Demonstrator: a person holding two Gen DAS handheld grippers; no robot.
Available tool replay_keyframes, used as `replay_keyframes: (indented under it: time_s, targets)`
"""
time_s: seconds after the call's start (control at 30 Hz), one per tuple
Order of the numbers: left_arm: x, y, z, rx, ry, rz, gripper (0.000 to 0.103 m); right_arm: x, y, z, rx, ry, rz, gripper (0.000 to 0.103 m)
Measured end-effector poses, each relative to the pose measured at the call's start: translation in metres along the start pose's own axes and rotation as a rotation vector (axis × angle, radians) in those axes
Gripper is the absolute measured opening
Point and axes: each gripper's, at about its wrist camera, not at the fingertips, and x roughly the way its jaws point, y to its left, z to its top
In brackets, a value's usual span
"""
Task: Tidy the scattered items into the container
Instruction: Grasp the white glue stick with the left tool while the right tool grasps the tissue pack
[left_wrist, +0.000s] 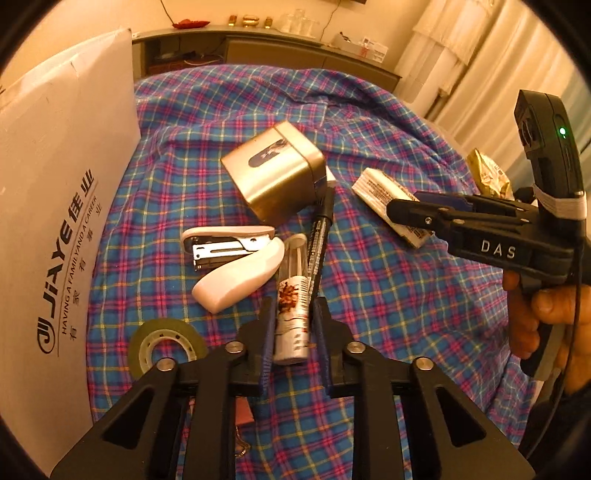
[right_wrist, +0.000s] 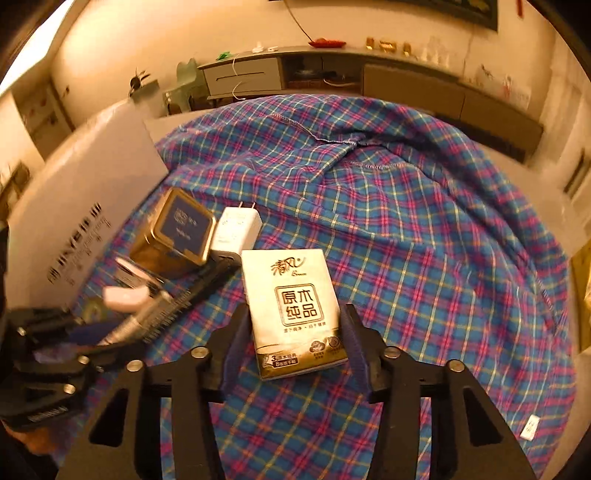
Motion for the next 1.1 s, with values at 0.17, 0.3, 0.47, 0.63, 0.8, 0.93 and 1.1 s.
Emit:
replay_keyframes:
  time_s: [0.17,0.3,0.47,0.63,0.8,0.93,1.1]
  targets:
    - [0.002,-0.001,0.004,-0.007,-0.013,0.021,0.02,-0.003,-0.001,0.001,0.042,0.015,0.042,0.044]
    - [0.006,0.005,0.007,-0.043,-0.022,0.021,0.03,-0.011,-0.002,0.003,0.049,0.025,0.055,0.043]
    - [0.015,0.004,0.011,-0.04,-0.032,0.034,0.042,-0.001,0.001,-0.002,-0.014,0.012,-0.045,0.054]
    - [0.014,0.004,0.008,-0.035,-0.039,0.008,0.027,0.014,-0.009,-0.008,0.015,0.036,-0.042,0.053]
    - [0.005,0.008,0.004,-0.048,-0.047,0.0,0.014,0.006,-0.001,-0.006,0.019,0.039,0.014,0.053]
    - [-0.006,0.011,0.0,-0.069,-0.056,-0.003,0.012,-0.006,0.008,-0.004,0.014,0.026,0.05,0.053]
    - [-0.02,0.008,-0.006,-0.06,-0.081,0.032,0.012,-0.01,0.016,-0.008,0.023,0.042,0.076,0.053]
